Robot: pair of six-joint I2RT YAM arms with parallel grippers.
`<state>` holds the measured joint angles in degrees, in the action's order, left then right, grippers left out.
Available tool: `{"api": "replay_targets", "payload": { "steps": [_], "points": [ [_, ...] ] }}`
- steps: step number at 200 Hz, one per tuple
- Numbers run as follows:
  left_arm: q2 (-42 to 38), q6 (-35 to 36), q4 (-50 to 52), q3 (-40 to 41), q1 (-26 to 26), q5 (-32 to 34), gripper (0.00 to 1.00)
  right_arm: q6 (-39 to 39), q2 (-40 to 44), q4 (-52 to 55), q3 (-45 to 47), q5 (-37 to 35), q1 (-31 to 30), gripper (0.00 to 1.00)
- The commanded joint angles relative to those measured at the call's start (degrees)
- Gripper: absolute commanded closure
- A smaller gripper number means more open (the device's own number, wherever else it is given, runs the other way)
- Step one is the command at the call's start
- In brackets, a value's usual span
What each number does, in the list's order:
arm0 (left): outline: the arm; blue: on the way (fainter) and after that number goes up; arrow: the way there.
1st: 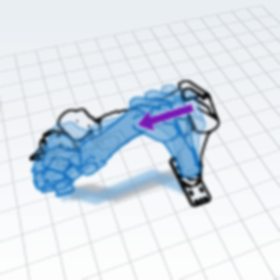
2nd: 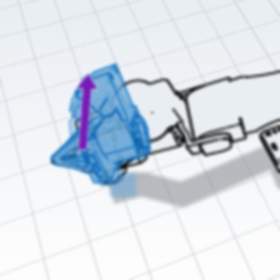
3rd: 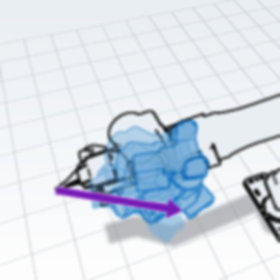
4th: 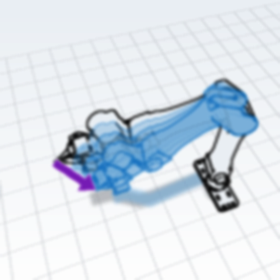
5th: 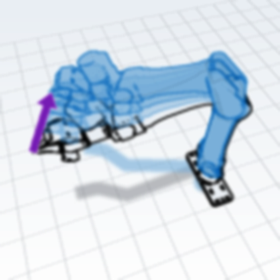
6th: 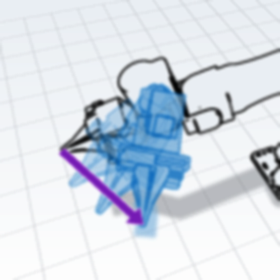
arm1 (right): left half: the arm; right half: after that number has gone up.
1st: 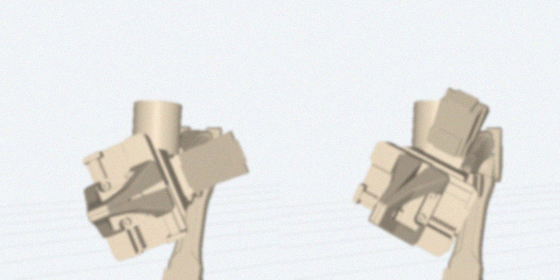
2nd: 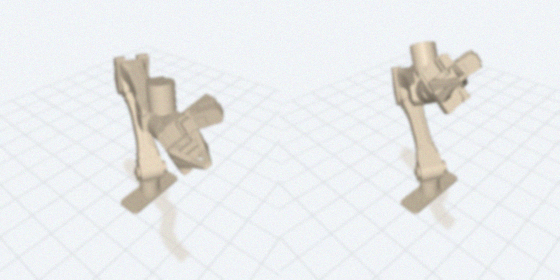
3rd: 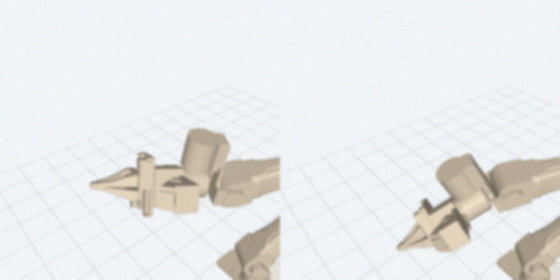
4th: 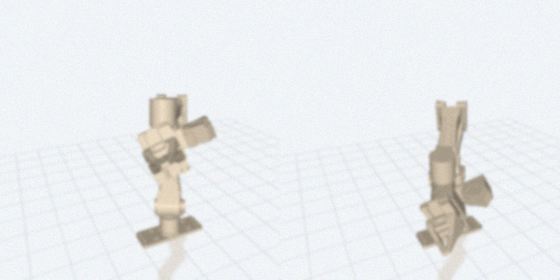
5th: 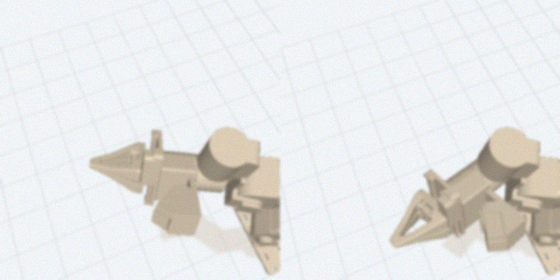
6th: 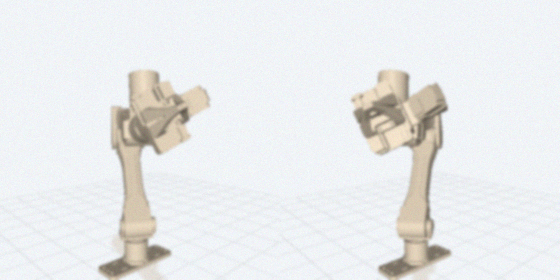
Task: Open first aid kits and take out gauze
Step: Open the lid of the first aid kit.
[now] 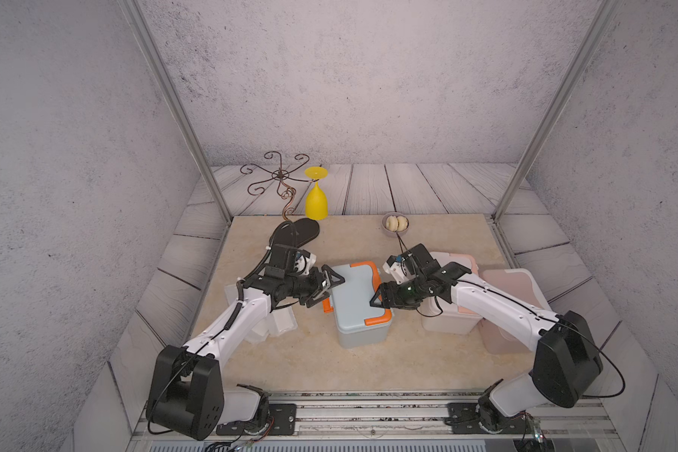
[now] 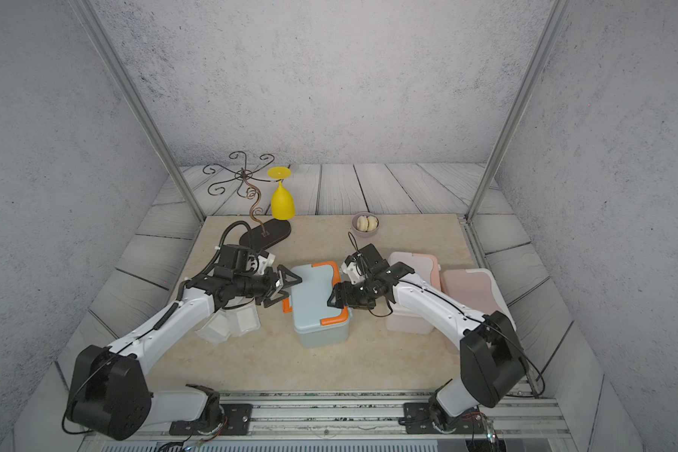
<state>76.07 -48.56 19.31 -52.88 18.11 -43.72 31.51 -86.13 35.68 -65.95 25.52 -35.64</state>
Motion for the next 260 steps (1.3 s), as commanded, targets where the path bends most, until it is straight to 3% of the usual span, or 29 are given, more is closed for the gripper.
{"api": "replay_targets", "payload": {
  "steps": [1,260],
  "points": [
    [-0.04,1.25,2.38,-0.35,-0.27,0.92,0.14,-0.4,2.1,6.58,-0.45,-4.34,0.48,0.2],
    [0.81,-1.74,-0.4,-0.79,3.69,0.27,0.15,0.99,4.51,2.64,-0.23,2.34,2.21,0.27]
  ]
}}
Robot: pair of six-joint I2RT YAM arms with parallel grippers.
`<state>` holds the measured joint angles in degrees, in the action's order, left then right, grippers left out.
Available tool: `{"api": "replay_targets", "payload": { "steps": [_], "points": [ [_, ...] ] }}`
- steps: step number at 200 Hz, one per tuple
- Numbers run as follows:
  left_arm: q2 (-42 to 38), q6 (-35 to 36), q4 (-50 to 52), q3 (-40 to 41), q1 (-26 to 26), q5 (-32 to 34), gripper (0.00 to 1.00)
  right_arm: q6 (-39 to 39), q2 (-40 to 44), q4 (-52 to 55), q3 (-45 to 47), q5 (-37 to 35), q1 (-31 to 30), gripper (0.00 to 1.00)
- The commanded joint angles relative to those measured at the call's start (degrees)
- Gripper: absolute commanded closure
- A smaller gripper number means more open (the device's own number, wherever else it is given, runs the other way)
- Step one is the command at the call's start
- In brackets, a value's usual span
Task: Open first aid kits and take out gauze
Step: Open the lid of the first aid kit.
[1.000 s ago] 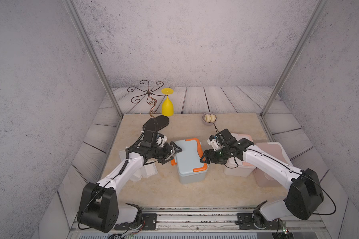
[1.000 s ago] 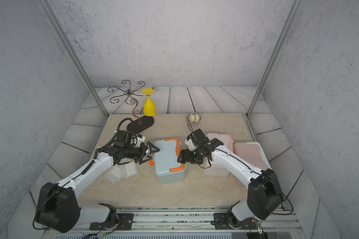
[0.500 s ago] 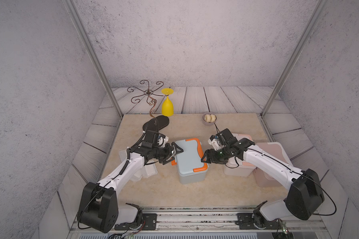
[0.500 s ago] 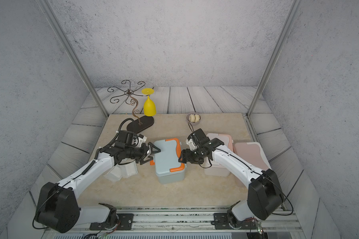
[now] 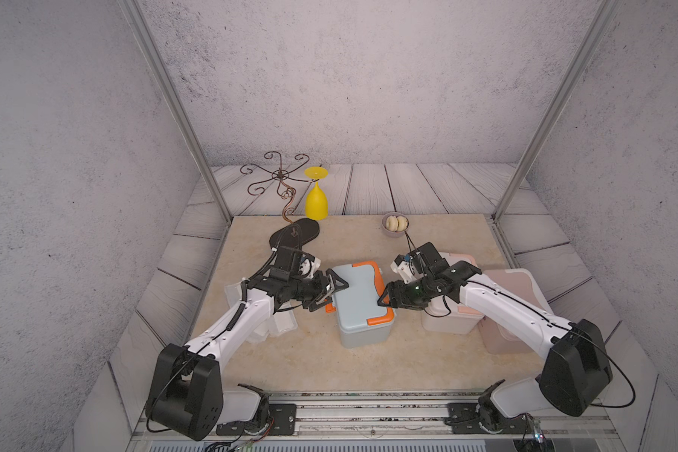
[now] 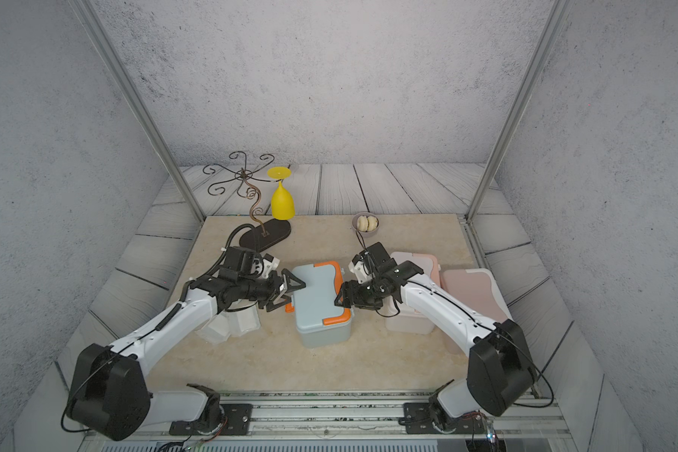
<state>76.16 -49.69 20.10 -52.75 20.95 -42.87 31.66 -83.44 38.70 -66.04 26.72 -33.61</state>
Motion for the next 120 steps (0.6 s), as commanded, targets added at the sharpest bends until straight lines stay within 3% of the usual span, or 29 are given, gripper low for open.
{"api": "replay_targets", "payload": {
  "steps": [1,120],
  "points": [
    [0.73,-0.64,-1.24,-0.94,0.85,-0.61,0.15,0.81,1.85,-0.38,-0.14,1.14,0.19,0.27],
    [-1.01,-7.62,-8.89,-1.46,0.93,-5.65,0.14,6.0,6.33,-6.52,3.75,6.58,4.16,0.12]
  ]
}}
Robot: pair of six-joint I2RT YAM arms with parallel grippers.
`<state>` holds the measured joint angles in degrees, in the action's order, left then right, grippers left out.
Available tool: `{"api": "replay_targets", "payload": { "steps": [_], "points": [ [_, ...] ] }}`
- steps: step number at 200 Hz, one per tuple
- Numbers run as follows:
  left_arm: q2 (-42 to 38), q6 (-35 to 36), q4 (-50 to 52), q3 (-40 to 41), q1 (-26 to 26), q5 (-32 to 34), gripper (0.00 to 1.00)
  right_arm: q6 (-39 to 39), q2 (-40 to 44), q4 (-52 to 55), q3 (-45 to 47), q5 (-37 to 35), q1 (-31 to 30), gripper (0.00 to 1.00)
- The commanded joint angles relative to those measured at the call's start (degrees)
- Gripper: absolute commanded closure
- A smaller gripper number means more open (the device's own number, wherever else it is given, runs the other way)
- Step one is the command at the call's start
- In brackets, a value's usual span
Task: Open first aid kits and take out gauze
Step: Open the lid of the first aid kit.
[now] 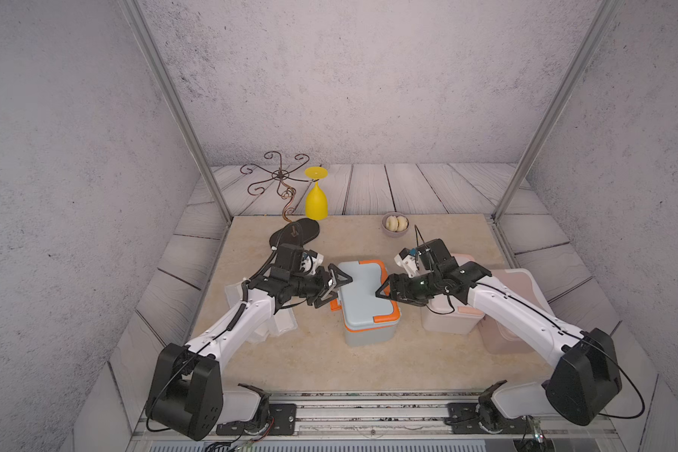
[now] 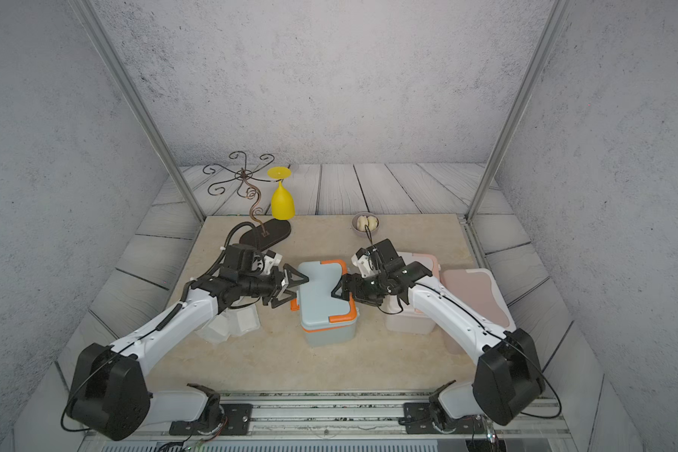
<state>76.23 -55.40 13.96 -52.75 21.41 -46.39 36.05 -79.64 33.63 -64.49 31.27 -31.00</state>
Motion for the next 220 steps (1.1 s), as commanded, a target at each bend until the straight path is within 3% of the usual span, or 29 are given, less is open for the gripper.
{"api": "replay_targets", "payload": {
  "steps": [1,78,121,220],
  "points": [
    [-1.08,-1.96,-2.77,-1.47,0.48,-2.17,0.14,1.67,2.58,-1.59,2.28,2.13,1.6,0.12],
    [-1.33,-7.9,-8.57,-3.5,1.53,-4.39,0.15,5.64,3.27,-8.37,6.44,8.82,3.9,0.12],
    [-1.54,-10.07,-10.2,-5.36,2.38,-4.35,0.15,5.96,4.78,-8.86,6.88,9.08,4.84,0.11],
    [3.32,-11.22,-10.79,-15.34,6.59,-3.29,0.15,-6.48,14.36,5.09,1.6,-8.02,5.38,0.03]
  ]
}}
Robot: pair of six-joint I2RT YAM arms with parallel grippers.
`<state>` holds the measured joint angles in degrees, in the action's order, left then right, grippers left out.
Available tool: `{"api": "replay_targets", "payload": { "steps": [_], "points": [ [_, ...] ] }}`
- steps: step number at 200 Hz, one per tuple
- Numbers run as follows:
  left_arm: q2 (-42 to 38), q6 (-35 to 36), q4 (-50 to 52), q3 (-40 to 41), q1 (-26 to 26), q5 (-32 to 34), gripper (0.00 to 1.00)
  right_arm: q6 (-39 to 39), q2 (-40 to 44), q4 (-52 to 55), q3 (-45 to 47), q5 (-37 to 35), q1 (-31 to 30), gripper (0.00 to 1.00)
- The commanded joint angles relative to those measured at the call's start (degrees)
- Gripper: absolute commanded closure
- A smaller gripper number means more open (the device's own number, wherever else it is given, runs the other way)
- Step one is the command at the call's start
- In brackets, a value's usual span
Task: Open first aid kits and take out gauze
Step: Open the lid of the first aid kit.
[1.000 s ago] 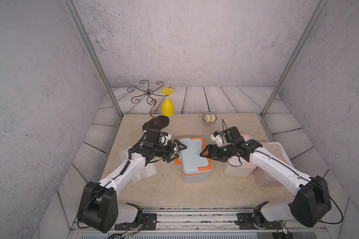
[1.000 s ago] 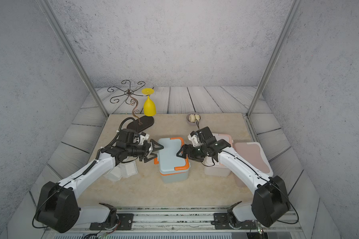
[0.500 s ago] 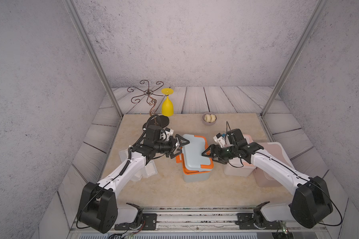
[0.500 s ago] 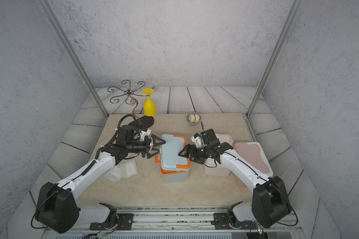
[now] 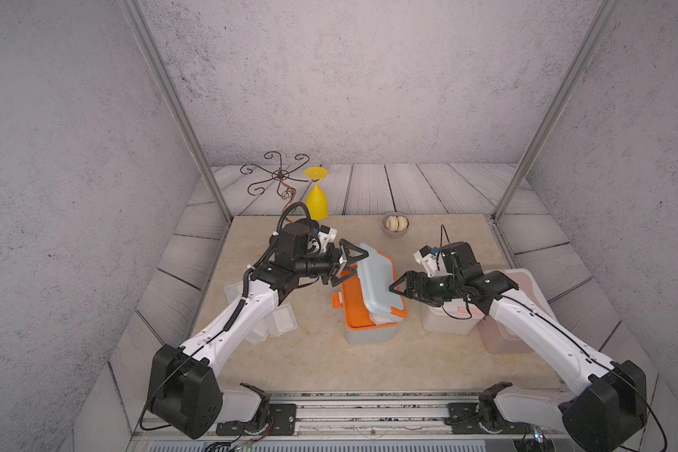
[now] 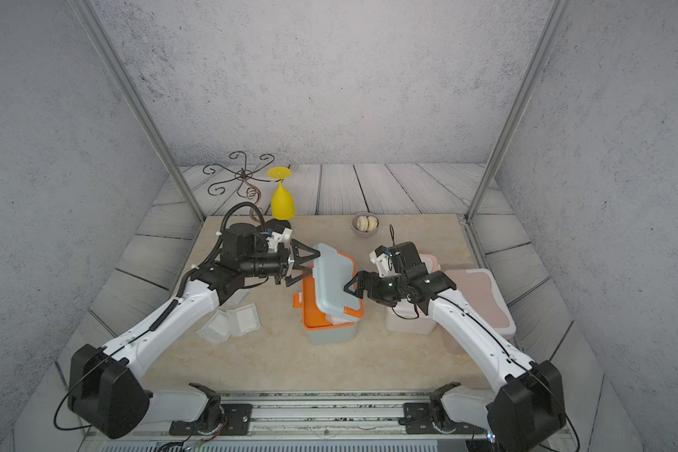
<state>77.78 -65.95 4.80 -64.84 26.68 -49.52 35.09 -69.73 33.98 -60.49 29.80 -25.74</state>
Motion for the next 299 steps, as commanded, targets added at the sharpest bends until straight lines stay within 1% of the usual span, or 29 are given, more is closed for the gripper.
{"api": "replay_targets", "payload": {
  "steps": [1,21,33,89,110,137,160,172,224,246,268,299],
  "points": [
    [1.81,-0.62,-1.63,-3.44,1.38,-0.15,0.15,-5.63,4.62,4.76,-2.42,-6.75,0.09,0.03],
    [3.43,-0.52,-1.57,-5.71,2.46,0.11,0.15,-8.7,7.46,6.36,-3.7,-10.49,0.13,0.03],
    [4.4,-0.53,-1.49,-7.27,3.21,0.2,0.15,-10.66,8.49,7.46,-5.4,-11.37,0.16,0.03],
    [8.77,-0.04,-0.33,-13.4,6.25,1.08,0.15,-15.48,10.58,7.41,-7.99,-8.81,-0.57,0.03],
    [9.78,0.04,0.04,-14.67,6.96,1.4,0.15,-17.16,10.11,9.12,-10.03,-10.75,-3.13,0.03],
    [10.79,0.38,0.63,-15.96,7.64,1.62,0.15,-19.04,7.36,12.32,-13.07,-17.73,-9.07,0.04],
    [11.17,0.56,1.05,-16.5,7.87,1.7,0.15,-18.95,4.97,13.95,-15.16,-24.2,-13.77,0.06],
    [11.21,0.57,1.03,-16.59,7.95,1.79,0.15,-18.74,3.61,15.04,-16.51,-28.13,-15.92,0.1],
    [11.43,0.86,1.12,-16.67,8.04,1.79,0.15,-17.48,-3.52,20.7,-22.56,-46.85,-25.39,0.21],
    [11.52,0.93,1.0,-16.22,8.04,1.7,0.15,-16.62,-6.84,22.64,-24.81,-53.09,-29.2,0.25],
    [11.16,1.13,0.9,-15.35,8.04,1.66,0.15,-15.02,-9.58,24.57,-26.69,-57.05,-31.27,0.3],
    [9.71,1.79,1.27,-12.91,7.8,2.59,0.15,-12.3,-9.81,25.76,-27.31,-60.78,-31.5,0.44]
  ]
}}
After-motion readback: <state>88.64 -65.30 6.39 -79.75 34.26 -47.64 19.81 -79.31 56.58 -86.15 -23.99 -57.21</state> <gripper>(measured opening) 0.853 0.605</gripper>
